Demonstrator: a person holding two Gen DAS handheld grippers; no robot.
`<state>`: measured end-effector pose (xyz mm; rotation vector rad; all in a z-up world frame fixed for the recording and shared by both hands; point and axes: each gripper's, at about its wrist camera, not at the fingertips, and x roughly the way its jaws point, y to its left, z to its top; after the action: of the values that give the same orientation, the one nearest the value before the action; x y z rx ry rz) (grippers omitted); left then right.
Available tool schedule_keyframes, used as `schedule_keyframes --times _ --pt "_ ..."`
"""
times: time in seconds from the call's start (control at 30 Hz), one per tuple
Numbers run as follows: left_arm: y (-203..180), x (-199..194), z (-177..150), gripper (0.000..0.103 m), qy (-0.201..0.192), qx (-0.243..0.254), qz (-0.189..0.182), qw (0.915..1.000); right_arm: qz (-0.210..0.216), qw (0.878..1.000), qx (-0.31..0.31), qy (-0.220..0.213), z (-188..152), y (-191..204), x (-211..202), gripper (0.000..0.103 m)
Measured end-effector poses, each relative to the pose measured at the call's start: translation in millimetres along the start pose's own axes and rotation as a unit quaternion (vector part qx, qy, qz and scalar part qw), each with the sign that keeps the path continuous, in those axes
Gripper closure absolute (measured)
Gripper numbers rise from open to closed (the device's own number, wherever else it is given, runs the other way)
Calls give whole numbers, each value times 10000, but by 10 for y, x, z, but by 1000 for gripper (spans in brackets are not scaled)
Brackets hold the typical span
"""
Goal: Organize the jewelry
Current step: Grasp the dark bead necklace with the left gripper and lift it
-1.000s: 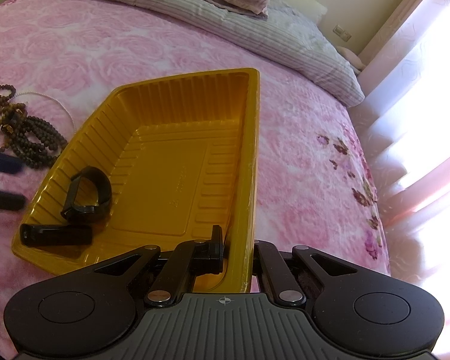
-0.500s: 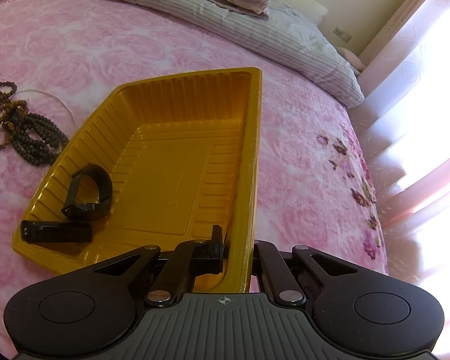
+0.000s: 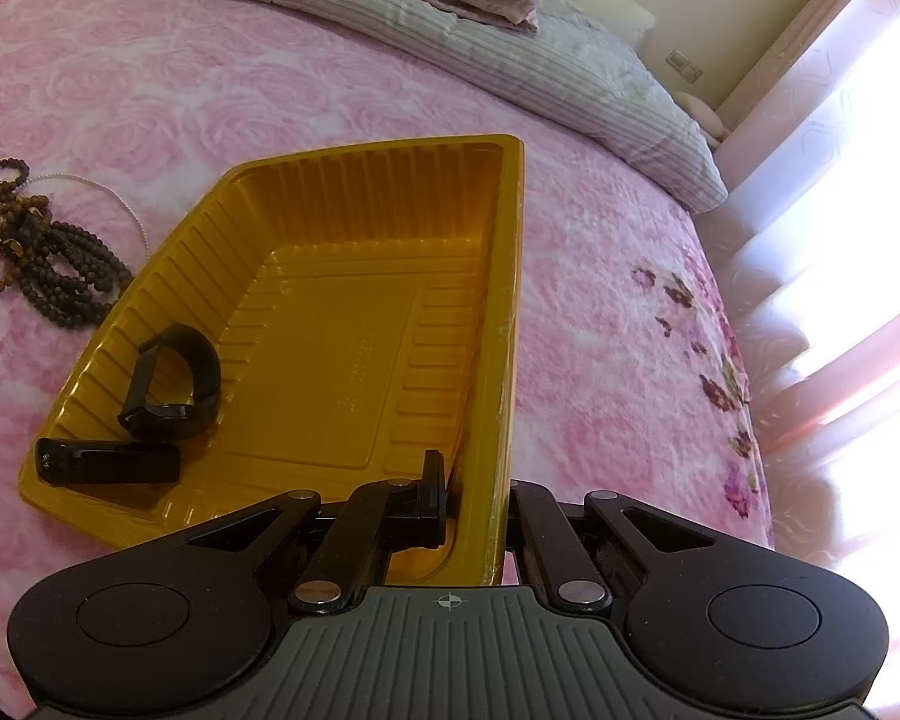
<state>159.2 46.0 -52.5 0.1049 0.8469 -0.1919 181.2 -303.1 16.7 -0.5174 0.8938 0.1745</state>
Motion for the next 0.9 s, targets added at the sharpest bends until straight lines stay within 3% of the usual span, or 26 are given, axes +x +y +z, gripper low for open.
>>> schedule_keyframes --times 0.03,0.1,0.33,0.9 --pt "-5 -14 -3 90 17 31 -29 10000 0 10000 1 2 2 -3 6 99" --pt "-12 -42 -7 97 57 75 -70 9999 -2 10000 -1 0 5 -1 5 99" --pt "46 -337 40 97 -212 175 -176 9995 -4 10000 -15 -2 -1 -5 8 99" --pt "123 -1164 887 97 -1231 547 -514 9896 -31 10000 -64 -33 41 32 -15 99"
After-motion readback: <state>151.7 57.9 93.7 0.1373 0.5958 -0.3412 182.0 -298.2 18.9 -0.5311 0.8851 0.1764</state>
